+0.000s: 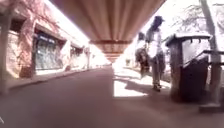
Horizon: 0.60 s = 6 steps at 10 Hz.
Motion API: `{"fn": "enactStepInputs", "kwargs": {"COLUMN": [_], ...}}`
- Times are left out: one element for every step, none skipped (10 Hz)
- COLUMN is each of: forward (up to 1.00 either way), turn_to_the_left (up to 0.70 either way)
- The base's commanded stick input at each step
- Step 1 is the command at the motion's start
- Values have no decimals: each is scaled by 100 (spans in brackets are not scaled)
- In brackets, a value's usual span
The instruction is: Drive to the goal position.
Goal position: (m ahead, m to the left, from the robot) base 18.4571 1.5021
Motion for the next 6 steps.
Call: {"fn": "enactStepInputs", "kwargs": {"forward": [85,85,85,85,85,85], "turn_to_the_left": [0,0,0,0,0,0]}}
